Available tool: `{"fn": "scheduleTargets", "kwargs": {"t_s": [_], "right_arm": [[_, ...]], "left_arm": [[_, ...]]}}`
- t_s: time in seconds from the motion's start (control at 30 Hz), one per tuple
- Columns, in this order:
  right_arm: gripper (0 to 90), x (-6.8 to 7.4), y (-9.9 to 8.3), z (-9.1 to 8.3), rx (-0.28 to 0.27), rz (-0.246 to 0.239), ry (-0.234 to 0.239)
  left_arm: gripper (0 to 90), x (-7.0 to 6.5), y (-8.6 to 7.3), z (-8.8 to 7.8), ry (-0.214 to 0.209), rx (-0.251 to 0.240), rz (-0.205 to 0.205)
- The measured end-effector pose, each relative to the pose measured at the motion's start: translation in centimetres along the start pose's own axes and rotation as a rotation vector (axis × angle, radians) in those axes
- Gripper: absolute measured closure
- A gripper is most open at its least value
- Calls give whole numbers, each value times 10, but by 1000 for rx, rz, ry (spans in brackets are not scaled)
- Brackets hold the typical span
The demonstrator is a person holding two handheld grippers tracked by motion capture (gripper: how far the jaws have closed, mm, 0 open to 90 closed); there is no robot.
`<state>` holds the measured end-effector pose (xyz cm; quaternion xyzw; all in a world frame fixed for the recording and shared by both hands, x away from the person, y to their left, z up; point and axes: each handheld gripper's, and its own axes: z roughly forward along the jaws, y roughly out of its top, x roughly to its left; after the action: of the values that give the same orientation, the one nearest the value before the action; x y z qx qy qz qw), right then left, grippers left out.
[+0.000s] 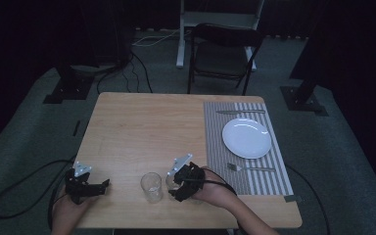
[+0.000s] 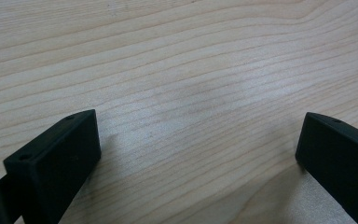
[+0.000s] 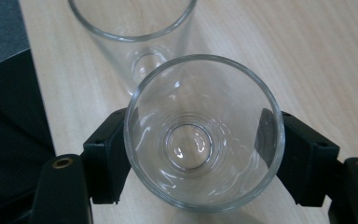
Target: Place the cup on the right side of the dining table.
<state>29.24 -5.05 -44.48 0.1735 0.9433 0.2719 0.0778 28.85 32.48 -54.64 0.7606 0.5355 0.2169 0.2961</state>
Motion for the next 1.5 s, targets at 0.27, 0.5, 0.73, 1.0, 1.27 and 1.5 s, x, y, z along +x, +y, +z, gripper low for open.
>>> {"fn": "scheduleTargets", "kwargs": {"t_s": [0.27,0.5,0.73,1.0,1.27,1.5], "right_arm": [[280,-13,1,-13,-45,67,-33],[280,-25,4,-18,-42,97,-70],[280,-41,4,-21,-41,135,-89],[280,-60,2,-25,-41,185,-134],[281,-81,-2,-32,-31,235,-183],[280,-108,-9,-40,-41,310,-215]], "left_arm": [[2,0,0,0,-1,1,0],[2,0,0,0,-1,2,2],[2,0,0,0,0,-1,1],[2,0,0,0,1,-1,0],[2,0,0,0,0,-1,0],[2,0,0,0,1,0,1]]}}
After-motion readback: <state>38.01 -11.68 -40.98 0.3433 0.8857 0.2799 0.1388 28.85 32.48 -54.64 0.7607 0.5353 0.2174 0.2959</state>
